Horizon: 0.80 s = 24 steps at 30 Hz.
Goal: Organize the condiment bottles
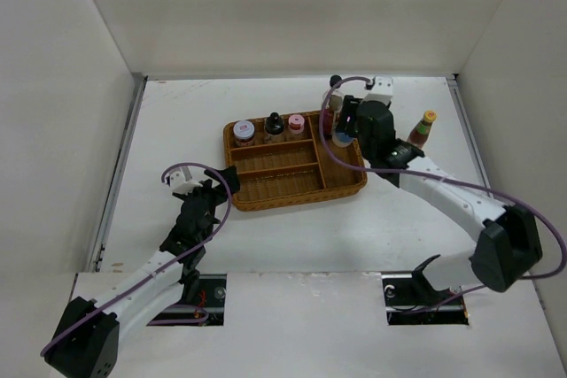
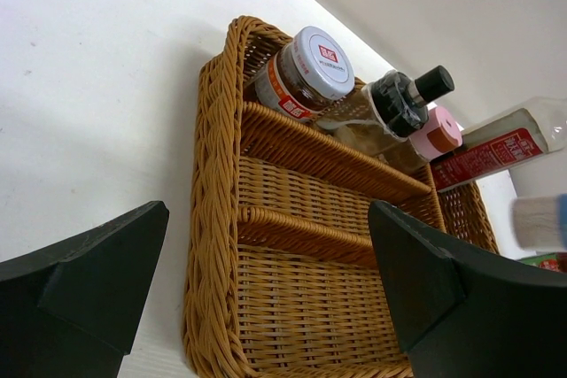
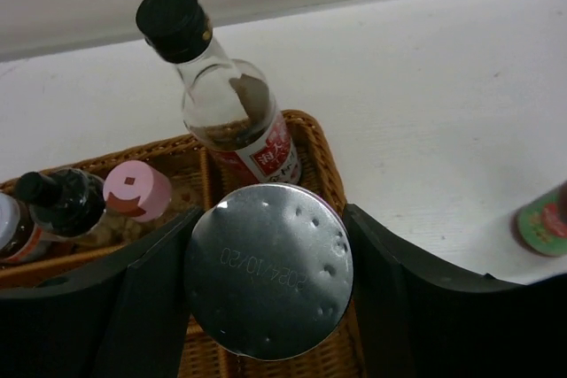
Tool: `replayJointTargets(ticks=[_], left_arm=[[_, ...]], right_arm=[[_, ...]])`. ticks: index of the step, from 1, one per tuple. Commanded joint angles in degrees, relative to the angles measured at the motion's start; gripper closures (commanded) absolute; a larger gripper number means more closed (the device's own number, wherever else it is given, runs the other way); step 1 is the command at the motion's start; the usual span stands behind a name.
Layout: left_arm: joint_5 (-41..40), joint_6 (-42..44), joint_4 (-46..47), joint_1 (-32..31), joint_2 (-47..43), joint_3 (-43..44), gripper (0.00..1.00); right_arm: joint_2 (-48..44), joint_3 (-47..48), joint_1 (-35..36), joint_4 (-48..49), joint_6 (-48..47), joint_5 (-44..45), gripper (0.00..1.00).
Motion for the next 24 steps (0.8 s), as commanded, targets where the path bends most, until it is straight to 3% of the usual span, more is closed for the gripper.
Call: replayJointTargets(ticks=[1, 11, 17, 21, 24], left_arm=[[0.4, -0.4, 2.4, 0.2, -0.2, -0.2, 0.00], [0.5, -0.4, 2.4, 0.8, -0.2, -0.4, 0.00], [0.5, -0.5, 2.4, 0.8, 0.1, -0.3, 0.00], [0.8, -0.6, 2.5, 0.6, 0.1, -0.2, 0.00], [0.5, -0.6, 2.5, 0.8, -0.2, -0.4, 0.00]], right_arm=[[4.7, 4.4, 0.2, 7.4, -0.4, -1.3, 0.46], [15.0, 3.0, 0.2, 16.4, -0.1, -0.2, 0.44], [14.2, 2.0, 0.2, 14.9, -0.2, -0.1, 0.10], [7.3, 0.7, 0.1, 10.3, 0.5, 0.2, 0.01], [-1.6, -4.2, -2.2, 9.2, 1.5, 0.5, 0.00]])
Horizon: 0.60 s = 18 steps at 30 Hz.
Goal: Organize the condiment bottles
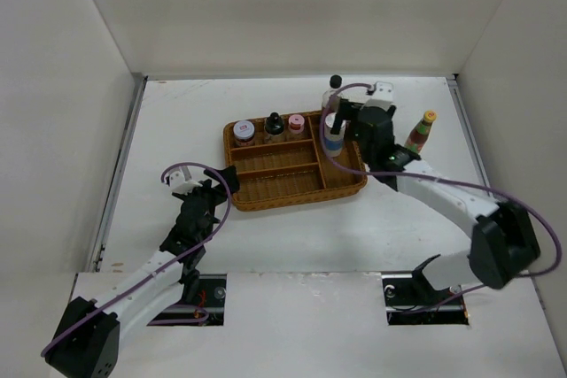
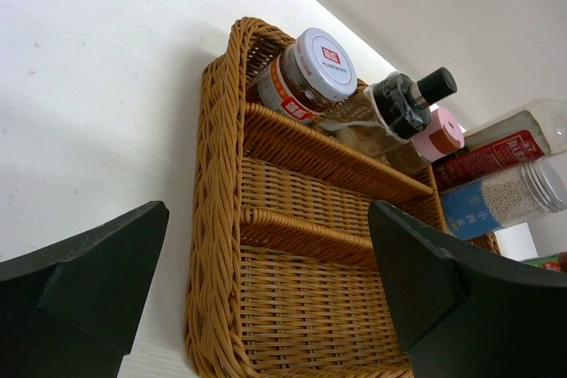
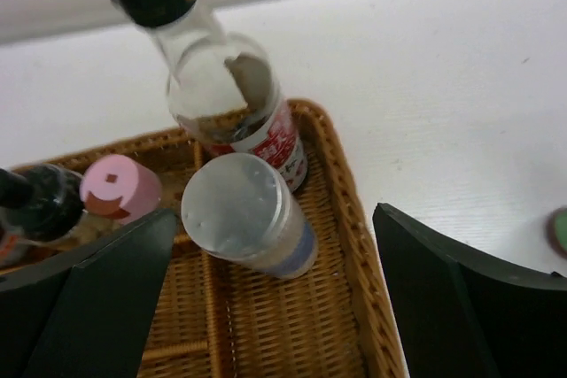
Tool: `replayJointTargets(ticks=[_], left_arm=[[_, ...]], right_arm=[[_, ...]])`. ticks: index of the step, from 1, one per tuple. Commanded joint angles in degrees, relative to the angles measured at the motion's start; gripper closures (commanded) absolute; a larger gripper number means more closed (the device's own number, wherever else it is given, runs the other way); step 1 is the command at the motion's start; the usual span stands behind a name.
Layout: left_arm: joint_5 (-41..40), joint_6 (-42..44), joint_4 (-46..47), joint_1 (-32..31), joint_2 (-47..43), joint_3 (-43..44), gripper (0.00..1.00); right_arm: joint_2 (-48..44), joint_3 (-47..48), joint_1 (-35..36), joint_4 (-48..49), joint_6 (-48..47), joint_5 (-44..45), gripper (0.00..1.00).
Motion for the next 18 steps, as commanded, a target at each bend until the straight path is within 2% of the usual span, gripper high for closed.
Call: replayJointTargets(ticks=[1, 5, 8, 13, 18], left_arm=[[0.5, -0.6, 2.5, 0.5, -0.3, -0.4, 0.00], [0.8, -0.7, 2.6, 0.0, -0.2, -0.3, 0.00], [0.9, -0.8, 2.6, 0.4, 0.3, -0.3, 0.00], [0.7, -1.0, 2.6, 0.1, 0.4, -0.2, 0.00], [0.9, -1.0, 2.6, 0.0, 0.1, -0.3, 0.00]], right_arm=[[-12.3, -3.6, -3.3, 0.8, 1.6, 1.9, 0.00], [-19.8, -8.3, -10.7, -1.5, 1.9, 6.2, 0.00], [-21.5, -9.3, -17.0, -2.3, 1.2, 9.2, 0.00], [-14.6, -4.6, -23.1, -6.1, -0.9, 7.8, 0.00], [-8.0, -2.1, -25.6, -3.2, -2.2, 5.9, 0.00]])
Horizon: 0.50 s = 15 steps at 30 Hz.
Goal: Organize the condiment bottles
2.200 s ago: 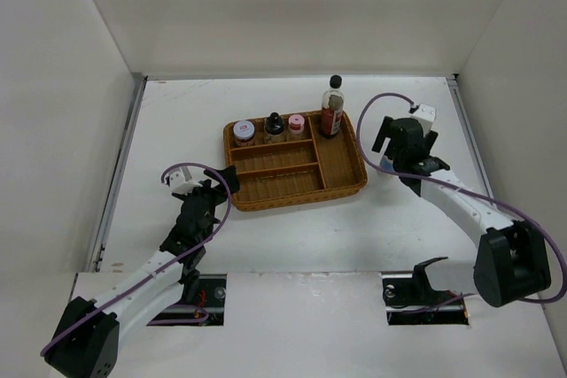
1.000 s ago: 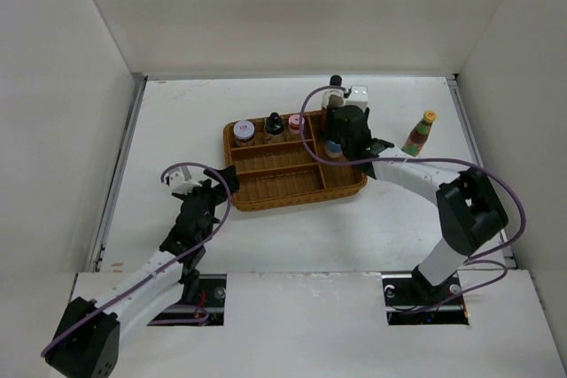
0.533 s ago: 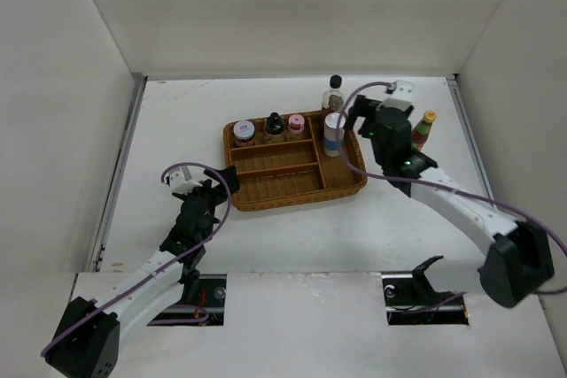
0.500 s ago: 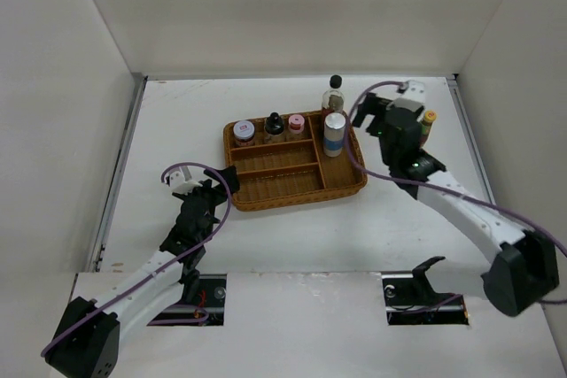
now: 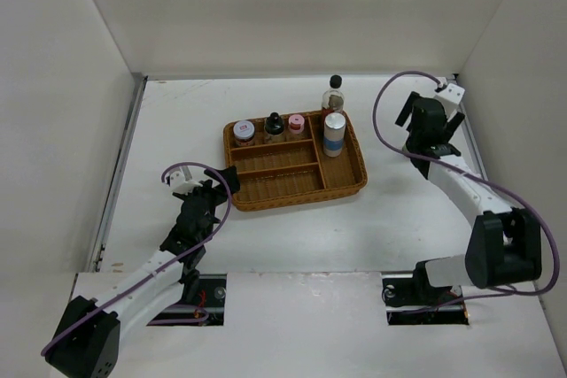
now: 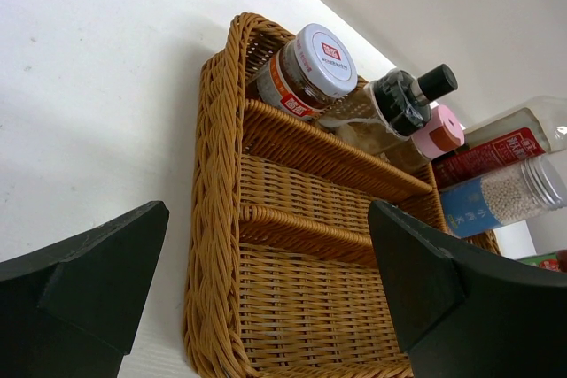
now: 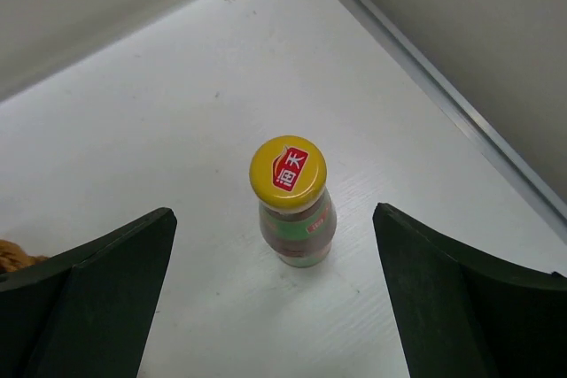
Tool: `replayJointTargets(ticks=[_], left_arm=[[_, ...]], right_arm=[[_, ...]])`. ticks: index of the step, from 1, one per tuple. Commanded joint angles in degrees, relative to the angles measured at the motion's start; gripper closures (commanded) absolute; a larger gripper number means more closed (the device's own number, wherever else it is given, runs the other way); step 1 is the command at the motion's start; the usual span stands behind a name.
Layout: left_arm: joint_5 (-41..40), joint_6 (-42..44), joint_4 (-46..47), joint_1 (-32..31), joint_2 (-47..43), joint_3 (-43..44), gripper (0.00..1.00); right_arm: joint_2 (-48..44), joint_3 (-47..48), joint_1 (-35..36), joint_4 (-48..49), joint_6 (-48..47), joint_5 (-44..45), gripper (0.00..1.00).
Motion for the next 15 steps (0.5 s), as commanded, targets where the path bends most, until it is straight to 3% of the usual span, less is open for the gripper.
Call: replayJointTargets(ticks=[1, 8, 10, 15], left_arm=[[0.5, -0.6, 2.6, 0.1, -0.3, -0.3, 0.00], [0.3, -0.7, 2.7, 0.1, 0.6, -0.2, 0.00], [0.3, -0.7, 2.7, 0.5, 0.8, -0.2, 0.00], [0.3, -0.7, 2.6, 0.5, 0.1, -0.3, 0.00]], right_arm=[[2.6, 4.2, -2.0, 2.1, -1.6, -1.0, 0.00], [10.1, 8.0, -4.9, 4.1, -2.1, -3.1, 0.01], [11.9, 8.6, -5.0, 3.9, -1.5, -3.6, 0.09], [15.0, 8.8, -4.5, 2.2, -0.6, -4.2, 0.13]])
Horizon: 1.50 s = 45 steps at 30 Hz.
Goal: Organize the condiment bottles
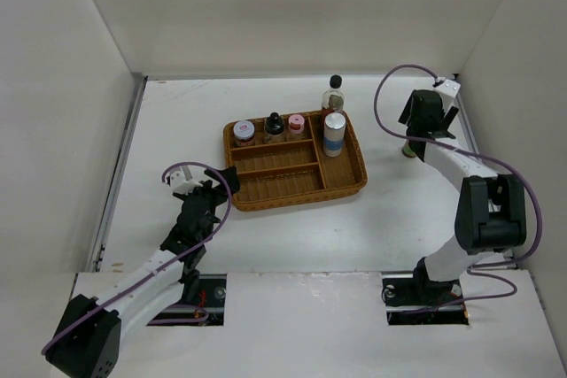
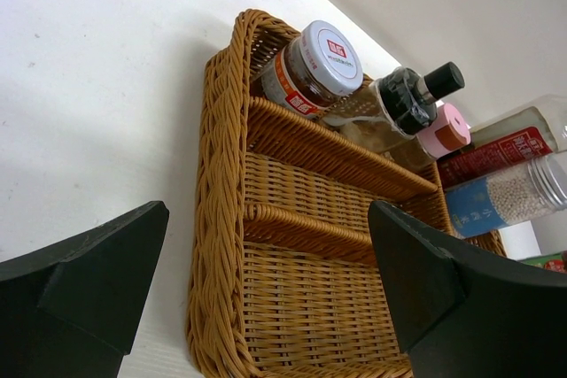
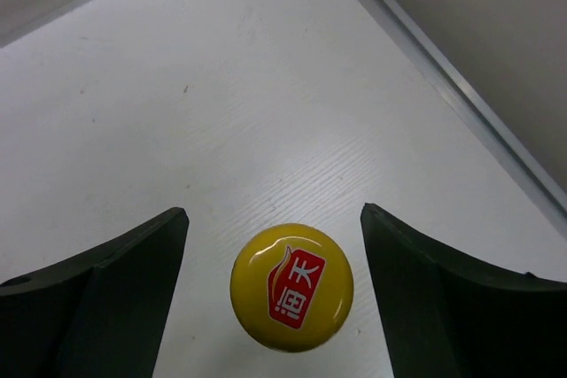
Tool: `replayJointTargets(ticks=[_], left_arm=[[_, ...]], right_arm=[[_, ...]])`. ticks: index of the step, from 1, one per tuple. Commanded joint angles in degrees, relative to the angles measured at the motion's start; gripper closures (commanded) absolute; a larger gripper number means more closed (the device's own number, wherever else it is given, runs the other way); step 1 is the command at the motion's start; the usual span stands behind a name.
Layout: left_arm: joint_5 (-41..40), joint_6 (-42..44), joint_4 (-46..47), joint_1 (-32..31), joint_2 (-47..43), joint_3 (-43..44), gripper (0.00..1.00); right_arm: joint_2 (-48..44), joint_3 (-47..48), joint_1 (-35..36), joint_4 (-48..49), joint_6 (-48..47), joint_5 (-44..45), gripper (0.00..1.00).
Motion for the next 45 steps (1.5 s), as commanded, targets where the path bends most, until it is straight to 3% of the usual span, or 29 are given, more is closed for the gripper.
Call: replayJointTargets(ticks=[1, 6, 11, 18, 25, 32, 37, 45], left_arm=[[0.2, -0.5, 2.6, 0.5, -0.5, -0.4, 0.00], [0.2, -0.5, 2.6, 0.3, 0.1, -0.2, 0.00], [0.5, -0.5, 3.0, 0.4, 1.0, -0.1, 0.00], [0.5, -0.5, 3.0, 0.5, -0.1, -0.3, 0.00], [0.5, -0.5, 2.6, 0.6, -0.7, -0.3, 0.00], [-0.6, -0.4, 0.3, 1.3, -4.4, -0.4, 0.00], [-2.5, -0.3, -1.6, 2.2, -6.3, -0.6, 0.00], [-5.2, -0.4, -1.9, 2.5, -4.2, -0.6, 0.00]], right_arm=[[1.2, 1.8, 0.5, 1.0, 0.9, -0.8, 0.18], [-0.8, 0.5, 1.3, 2.1, 1.5, 1.8, 0.53], [-7.2, 1.6, 2.7, 1.8, -1.3, 3.9, 0.65], [-18.5, 0.3, 9.1, -0.3, -2.5, 5.2, 0.68], [-24.1, 0.0, 23.1, -2.5, -0.4, 4.2, 0.67], [-20.0, -0.8, 32.8, 0.0, 0.5, 3.5, 0.66], [-14.6, -4.0, 34.2, 6.2, 0.6, -0.2, 0.65], [-10.1, -9.5, 35.5, 9.7, 1.0, 1.0, 0.64]])
